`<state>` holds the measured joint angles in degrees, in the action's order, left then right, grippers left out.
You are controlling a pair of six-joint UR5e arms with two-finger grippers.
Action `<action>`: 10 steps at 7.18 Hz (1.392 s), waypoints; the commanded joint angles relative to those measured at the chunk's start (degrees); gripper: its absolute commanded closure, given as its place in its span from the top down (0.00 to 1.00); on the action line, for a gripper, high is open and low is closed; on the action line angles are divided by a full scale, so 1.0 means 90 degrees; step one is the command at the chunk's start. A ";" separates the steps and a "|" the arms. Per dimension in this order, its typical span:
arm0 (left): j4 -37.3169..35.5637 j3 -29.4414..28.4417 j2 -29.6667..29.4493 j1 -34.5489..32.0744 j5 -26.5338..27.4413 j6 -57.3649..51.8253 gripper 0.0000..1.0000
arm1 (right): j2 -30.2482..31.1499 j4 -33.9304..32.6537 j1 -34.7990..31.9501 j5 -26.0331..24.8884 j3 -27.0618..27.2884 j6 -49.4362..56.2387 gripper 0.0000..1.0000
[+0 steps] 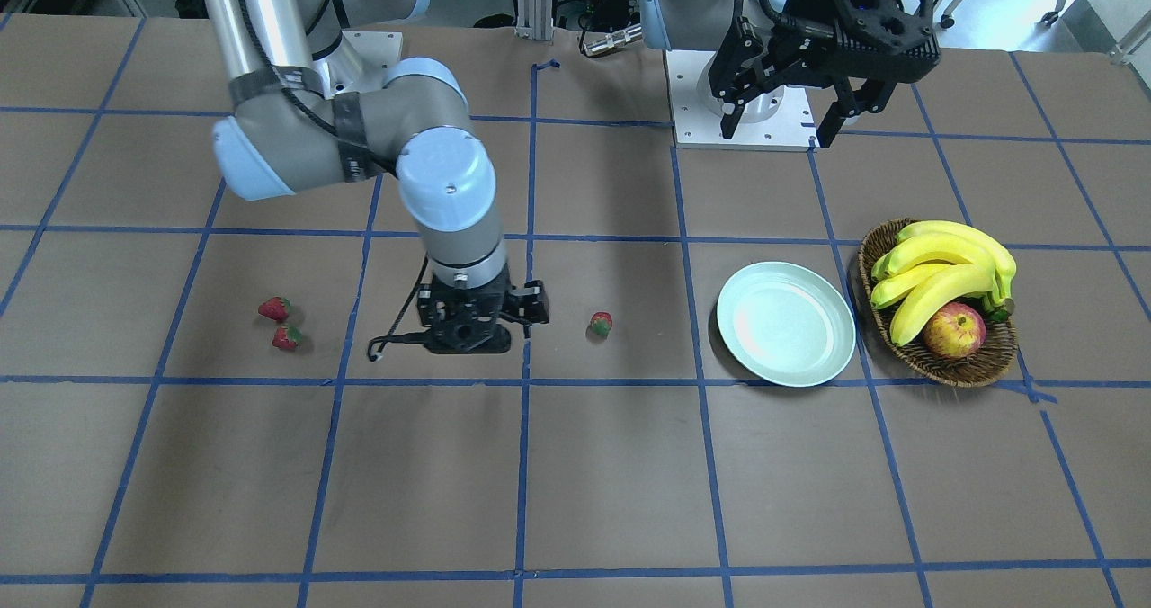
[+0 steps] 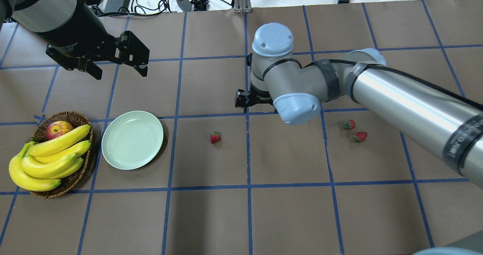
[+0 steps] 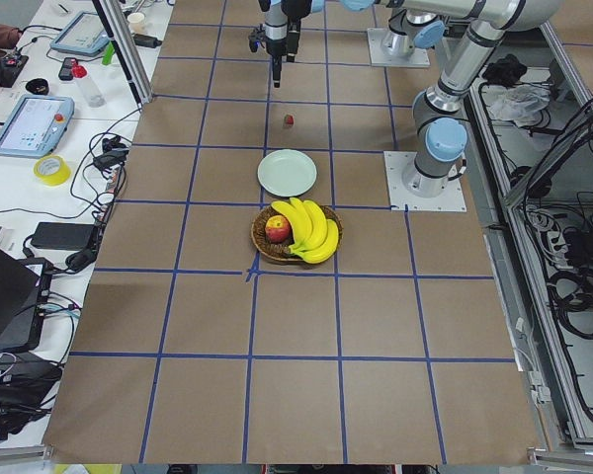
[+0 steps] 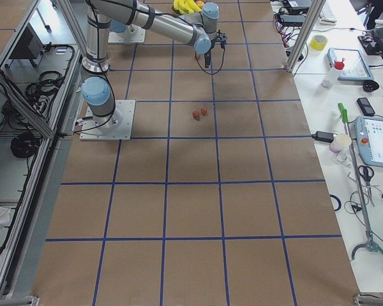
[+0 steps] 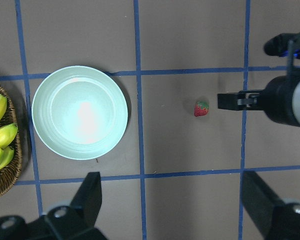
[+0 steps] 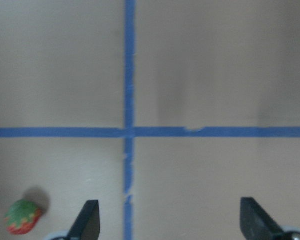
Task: Collect all strawberries into plate
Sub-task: 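Reach the right gripper to the paired strawberries and grasp one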
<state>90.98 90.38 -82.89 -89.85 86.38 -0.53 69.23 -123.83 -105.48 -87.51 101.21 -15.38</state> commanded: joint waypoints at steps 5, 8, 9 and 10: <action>-0.0060 -0.0022 0.0031 0.0012 -0.0007 0.0000 1.00 | 0.0326 -0.0379 0.2530 -0.0462 0.1223 0.3083 0.90; -0.0060 -0.0013 0.0050 -0.0007 -0.0007 0.0000 1.00 | 0.0306 -0.1061 0.2541 -0.0550 0.1927 0.3173 0.82; -0.0060 -0.0003 0.0060 0.0003 -0.0007 0.0000 1.00 | 0.0296 -0.1065 0.2531 -0.0541 0.1928 0.3164 0.72; -0.0060 -0.0013 0.0060 0.0003 -0.0007 0.0000 1.00 | 0.0296 -0.1065 0.2531 -0.0540 0.1928 0.3164 0.48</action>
<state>90.45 90.29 -82.37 -89.85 86.31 -0.53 71.95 -132.95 -82.69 -92.35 118.28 13.05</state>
